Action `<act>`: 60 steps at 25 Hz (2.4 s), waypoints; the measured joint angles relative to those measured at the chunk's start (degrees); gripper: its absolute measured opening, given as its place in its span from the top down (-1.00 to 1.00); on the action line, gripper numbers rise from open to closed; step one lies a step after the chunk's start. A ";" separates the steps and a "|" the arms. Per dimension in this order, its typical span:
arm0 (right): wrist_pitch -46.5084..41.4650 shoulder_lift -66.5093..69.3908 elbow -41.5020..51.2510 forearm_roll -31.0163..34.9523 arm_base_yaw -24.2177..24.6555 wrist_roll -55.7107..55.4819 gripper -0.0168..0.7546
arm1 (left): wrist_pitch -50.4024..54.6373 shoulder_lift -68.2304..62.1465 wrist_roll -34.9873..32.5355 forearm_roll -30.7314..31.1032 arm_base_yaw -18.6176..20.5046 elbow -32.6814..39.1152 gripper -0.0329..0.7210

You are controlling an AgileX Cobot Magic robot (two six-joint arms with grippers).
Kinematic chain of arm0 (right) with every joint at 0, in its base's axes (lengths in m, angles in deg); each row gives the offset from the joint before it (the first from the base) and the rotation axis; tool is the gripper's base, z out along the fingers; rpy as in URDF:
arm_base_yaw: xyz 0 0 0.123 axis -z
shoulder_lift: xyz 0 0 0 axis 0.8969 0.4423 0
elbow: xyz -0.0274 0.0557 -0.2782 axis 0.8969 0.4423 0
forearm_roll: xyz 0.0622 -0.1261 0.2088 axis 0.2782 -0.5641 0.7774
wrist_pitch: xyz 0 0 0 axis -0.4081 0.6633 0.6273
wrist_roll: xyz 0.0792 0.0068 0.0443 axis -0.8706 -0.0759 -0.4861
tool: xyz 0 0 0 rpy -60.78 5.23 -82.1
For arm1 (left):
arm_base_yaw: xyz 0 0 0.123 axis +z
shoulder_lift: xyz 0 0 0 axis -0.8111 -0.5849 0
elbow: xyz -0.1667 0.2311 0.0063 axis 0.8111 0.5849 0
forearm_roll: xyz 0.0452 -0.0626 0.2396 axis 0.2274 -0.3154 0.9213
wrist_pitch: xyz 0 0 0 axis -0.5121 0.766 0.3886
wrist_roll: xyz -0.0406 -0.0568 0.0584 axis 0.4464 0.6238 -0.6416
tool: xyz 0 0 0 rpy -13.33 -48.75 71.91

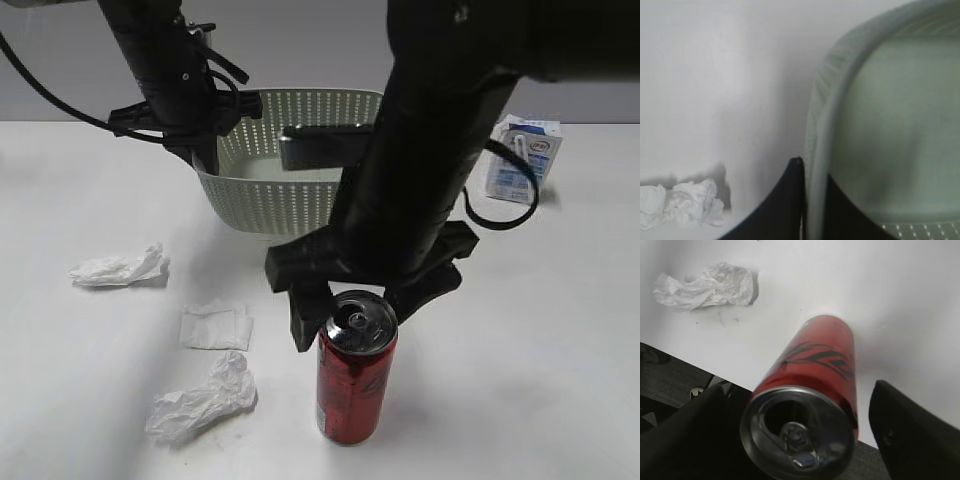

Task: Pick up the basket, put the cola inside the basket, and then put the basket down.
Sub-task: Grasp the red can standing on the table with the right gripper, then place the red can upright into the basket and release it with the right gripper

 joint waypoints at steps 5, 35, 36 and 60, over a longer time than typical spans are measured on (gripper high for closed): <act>-0.60 2.24 0.00 -0.01 -0.28 -0.36 -0.75 | -0.06 0.00 0.00 0.53 0.00 0.00 0.92; -9.12 -1.24 -34.37 -18.03 8.28 16.12 -0.34 | -0.37 0.00 0.00 0.64 0.00 0.00 0.92; -9.08 0.78 -36.10 -18.08 8.93 16.95 -0.34 | -0.51 0.00 0.00 0.64 -0.06 0.00 0.92; -9.33 22.82 -46.36 -13.34 10.06 27.08 -0.36 | -1.73 0.00 -4.11 1.87 -0.06 0.00 0.92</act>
